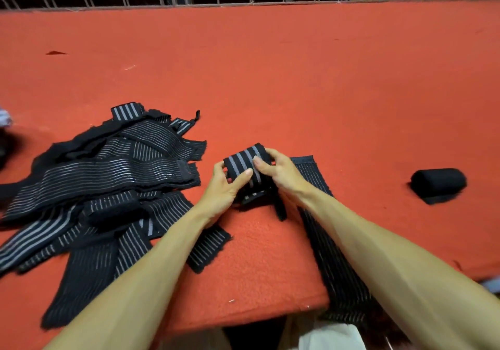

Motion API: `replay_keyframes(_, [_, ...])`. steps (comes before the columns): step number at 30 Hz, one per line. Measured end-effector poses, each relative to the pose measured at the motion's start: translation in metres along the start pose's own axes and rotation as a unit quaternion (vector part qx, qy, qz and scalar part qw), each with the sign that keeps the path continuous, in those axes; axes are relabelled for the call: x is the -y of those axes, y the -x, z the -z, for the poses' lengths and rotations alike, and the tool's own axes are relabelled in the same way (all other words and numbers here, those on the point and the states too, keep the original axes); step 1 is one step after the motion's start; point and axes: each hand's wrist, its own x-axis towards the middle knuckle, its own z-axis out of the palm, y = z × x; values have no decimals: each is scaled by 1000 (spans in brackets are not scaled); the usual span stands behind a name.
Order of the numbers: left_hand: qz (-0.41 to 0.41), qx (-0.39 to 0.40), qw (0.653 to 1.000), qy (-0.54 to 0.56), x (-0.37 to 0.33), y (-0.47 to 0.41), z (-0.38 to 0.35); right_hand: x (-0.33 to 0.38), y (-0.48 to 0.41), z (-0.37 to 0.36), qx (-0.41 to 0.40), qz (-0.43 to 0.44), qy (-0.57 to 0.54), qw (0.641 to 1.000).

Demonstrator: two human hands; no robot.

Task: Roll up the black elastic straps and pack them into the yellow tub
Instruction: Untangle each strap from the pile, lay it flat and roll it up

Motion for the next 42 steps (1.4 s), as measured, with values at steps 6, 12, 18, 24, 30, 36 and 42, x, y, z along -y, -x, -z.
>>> replay_keyframes(6, [10, 51, 995, 90, -30, 6, -65, 36, 39, 86, 7, -24, -1, 1000])
replay_keyframes(12, [50, 143, 983, 101, -50, 16, -166, 58, 91, 202, 6, -108, 95, 990])
replay_keyframes(18, [96, 165, 979, 72, -39, 27, -258, 58, 128, 291, 16, -253, 192, 948])
replay_keyframes(24, [141, 185, 970, 70, -16, 32, -314, 45, 143, 331, 28, -363, 216, 906])
replay_keyframes(30, [141, 174, 974, 32, -1, 28, -337, 26, 140, 342, 29, -408, 211, 888])
replay_keyframes(36, [89, 126, 986, -61, 0, 25, -344, 12, 136, 344, -16, -377, 242, 894])
replay_keyframes(42, [74, 131, 983, -106, 3, 22, -346, 9, 139, 346, -43, -339, 337, 877])
